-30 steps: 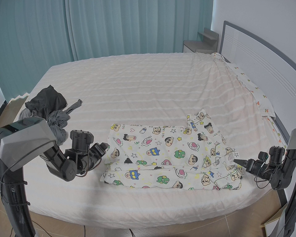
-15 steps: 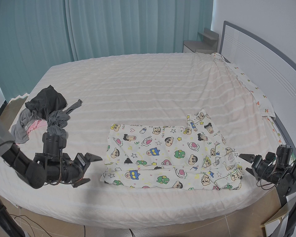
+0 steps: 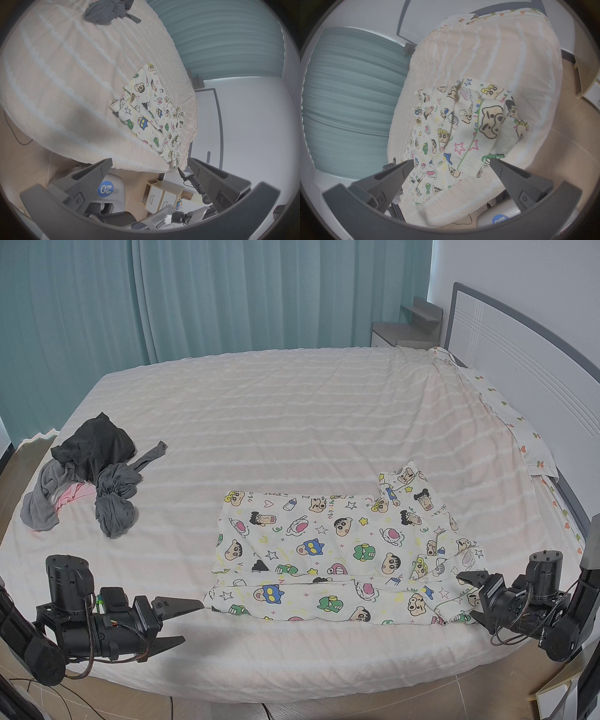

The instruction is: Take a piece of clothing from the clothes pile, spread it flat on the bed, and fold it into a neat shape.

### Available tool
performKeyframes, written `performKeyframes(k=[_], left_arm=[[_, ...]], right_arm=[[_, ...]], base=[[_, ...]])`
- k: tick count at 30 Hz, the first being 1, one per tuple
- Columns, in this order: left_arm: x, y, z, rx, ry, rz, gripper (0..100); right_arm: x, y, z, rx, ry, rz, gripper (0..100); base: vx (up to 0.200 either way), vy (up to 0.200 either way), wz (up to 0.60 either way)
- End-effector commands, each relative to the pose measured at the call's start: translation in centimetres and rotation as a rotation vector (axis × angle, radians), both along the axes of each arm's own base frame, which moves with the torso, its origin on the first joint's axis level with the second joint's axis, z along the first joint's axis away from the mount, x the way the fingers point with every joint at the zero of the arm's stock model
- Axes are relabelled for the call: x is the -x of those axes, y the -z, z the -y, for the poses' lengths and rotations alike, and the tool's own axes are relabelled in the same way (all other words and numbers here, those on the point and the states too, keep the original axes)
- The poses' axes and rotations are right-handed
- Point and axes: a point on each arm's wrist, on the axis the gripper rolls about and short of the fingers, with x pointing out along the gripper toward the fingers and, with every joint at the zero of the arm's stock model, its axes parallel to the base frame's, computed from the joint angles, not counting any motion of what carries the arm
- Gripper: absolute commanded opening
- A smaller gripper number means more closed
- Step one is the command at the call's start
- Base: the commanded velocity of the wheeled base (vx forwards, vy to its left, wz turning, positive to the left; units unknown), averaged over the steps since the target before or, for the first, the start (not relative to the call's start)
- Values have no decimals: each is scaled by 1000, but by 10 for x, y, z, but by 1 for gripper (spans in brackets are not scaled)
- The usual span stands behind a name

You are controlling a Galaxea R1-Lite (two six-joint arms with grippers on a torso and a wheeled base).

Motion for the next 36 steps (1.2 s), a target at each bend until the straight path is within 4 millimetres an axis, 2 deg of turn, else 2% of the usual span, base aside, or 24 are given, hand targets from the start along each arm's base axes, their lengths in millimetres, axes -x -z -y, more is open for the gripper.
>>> performKeyframes(k=[1,16,27,35,36], left_arm=[[9,38,-1,-19,14,-139,100],[7,42,-1,-24,8,-138,100],[7,43,-1,-25,9,-140,100],[7,43,-1,-25,9,-140,100],[7,43,-1,-26,8,-139,100]], right_arm=[[3,9,-2,-23,67,-56,100],[-1,12,-3,-43,135,-63,100],[-14,22,-5,-44,138,-75,100],[-20,20,-6,-49,137,-52,100],[-20,20,-6,-49,137,-51,0]], base=[[0,0,0],[0,0,0],[0,0,0],[0,0,0],[0,0,0]])
